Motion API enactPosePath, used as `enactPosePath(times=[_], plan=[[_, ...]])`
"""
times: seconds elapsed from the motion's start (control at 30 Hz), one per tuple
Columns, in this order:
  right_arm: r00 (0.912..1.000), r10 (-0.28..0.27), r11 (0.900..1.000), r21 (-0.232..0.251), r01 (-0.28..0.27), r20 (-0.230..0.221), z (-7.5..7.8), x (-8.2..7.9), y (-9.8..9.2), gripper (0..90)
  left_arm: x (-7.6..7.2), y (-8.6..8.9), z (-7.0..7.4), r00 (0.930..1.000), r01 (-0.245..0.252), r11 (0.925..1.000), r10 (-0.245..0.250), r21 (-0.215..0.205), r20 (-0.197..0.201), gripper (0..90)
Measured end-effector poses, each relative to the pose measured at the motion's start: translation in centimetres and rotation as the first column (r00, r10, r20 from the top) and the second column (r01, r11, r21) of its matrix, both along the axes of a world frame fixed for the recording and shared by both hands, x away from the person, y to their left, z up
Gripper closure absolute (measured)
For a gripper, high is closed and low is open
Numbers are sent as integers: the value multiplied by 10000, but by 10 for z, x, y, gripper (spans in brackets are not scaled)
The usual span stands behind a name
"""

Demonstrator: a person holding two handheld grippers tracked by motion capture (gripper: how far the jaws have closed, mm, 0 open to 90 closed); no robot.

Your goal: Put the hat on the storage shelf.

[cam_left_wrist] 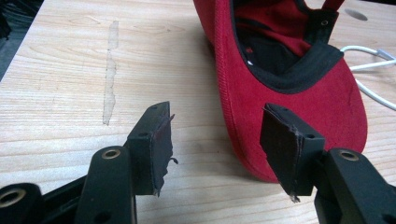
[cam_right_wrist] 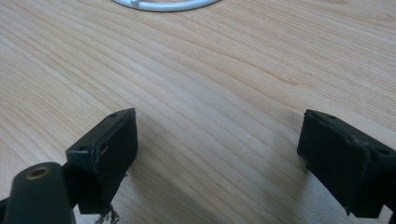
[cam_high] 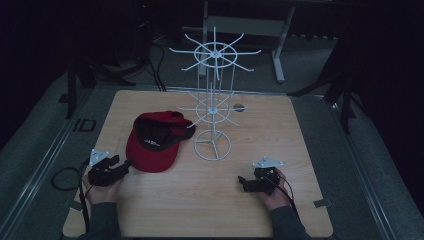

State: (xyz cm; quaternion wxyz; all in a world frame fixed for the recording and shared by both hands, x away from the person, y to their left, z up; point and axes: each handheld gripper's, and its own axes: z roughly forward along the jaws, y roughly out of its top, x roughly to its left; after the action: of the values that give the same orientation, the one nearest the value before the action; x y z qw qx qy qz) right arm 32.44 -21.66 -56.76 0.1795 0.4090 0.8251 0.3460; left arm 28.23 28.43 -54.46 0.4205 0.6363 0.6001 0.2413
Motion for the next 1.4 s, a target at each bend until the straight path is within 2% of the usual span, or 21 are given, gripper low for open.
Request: enactPosePath(times=[0.3, 0.73, 0.83, 0.9, 1.0, 1.13, 1.23, 1.33, 1.4], plan=[[10000, -1, 10000, 1, 1, 0, 0, 0, 0, 121, 2, 1, -1, 9998, 186, 9996, -187, -203, -17, 440], [10000, -6, 10000, 4, 6, -10, 0, 0, 0, 121, 8, 3, -2, 9988, 457, 9987, -462, -246, -164, 456], [10000, -8, 10000, 2, 8, -11, 0, 0, 0, 121, 10, 3, -3, 9969, 734, 9968, -742, -304, -278, 520], [10000, -10, 10000, 5, 10, -11, 0, 0, 0, 121, 11, 2, -3, 9944, 998, 9941, -1012, -423, -316, 620], [10000, -7, 10000, 2, 7, -11, 0, 0, 0, 121, 11, -2, -4, 9908, 1235, 9918, -1251, -345, -524, 728], [10000, -7, 10000, 3, 7, -6, 0, 0, 0, 121, 9, -6, -3, 9832, 1710, 9836, -1741, -580, -542, 774], [10000, -2, 10000, 1, 2, -2, 0, 0, 0, 121, 9, -12, -3, 9743, 2123, 9757, -2156, -542, -650, 771], [10000, 0, 10000, 1, 0, 0, 0, 0, 0, 121, 11, -21, -4, 9587, 2688, 9612, -2731, -616, -789, 756], [10000, 2, 10000, 1, -2, 4, 0, 0, 0, 121, 14, -27, -4, 9443, 3079, 9480, -3148, -799, -956, 742]])
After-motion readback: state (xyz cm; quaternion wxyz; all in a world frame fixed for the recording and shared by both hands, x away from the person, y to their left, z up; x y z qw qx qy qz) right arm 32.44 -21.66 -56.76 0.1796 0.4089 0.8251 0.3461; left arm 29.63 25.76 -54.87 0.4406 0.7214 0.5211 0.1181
